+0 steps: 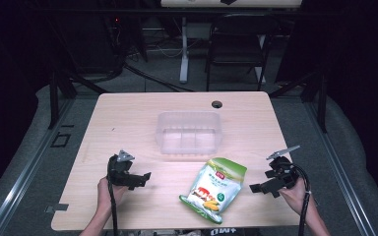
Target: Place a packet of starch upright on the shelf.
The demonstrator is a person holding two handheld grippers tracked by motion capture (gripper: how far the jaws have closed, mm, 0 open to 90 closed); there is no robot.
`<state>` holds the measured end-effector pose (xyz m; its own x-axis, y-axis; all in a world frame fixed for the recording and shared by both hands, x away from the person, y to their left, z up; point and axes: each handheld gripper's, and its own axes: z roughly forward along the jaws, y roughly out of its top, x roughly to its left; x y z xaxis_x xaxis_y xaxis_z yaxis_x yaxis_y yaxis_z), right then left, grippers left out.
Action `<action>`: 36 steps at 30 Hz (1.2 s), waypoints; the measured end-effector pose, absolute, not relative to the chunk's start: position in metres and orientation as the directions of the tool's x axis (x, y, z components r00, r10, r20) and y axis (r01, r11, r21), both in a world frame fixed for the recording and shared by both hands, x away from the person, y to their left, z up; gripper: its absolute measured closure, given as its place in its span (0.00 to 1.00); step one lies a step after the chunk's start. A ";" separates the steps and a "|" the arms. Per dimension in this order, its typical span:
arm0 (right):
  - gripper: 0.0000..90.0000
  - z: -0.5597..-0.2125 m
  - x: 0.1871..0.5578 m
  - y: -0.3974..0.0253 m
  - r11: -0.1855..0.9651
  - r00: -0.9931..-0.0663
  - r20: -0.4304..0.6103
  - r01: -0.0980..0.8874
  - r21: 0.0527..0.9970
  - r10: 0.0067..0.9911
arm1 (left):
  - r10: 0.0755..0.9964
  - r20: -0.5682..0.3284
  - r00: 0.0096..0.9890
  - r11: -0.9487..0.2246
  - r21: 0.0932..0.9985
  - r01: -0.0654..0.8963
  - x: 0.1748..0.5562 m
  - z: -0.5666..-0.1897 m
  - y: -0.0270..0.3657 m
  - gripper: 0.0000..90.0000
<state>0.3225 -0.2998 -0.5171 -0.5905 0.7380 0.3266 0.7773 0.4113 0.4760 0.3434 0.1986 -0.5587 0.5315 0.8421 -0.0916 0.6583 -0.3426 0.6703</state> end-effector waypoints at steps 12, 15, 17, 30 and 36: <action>0.00 -0.510 0.336 -0.277 0.421 -0.621 0.344 0.755 0.503 0.704 | 0.830 -0.065 0.554 -0.379 0.663 0.645 0.345 -0.557 0.189 0.07; 0.00 -0.511 0.344 -0.269 0.425 -0.627 0.356 0.753 0.502 0.693 | 0.828 -0.058 0.558 -0.388 0.660 0.643 0.345 -0.556 0.189 0.07; 0.00 -0.512 0.348 -0.267 0.430 -0.632 0.352 0.749 0.503 0.690 | 0.831 -0.062 0.552 -0.384 0.654 0.652 0.345 -0.557 0.190 0.07; 0.11 -0.526 0.368 -0.230 0.462 -0.632 0.371 0.763 0.451 0.681 | 0.837 -0.057 0.544 -0.375 0.663 0.647 0.342 -0.555 0.193 0.07; 0.23 -0.530 0.368 -0.231 0.470 -0.622 0.357 0.772 0.428 0.697 | 0.829 -0.046 0.557 -0.392 0.663 0.638 0.341 -0.553 0.190 0.07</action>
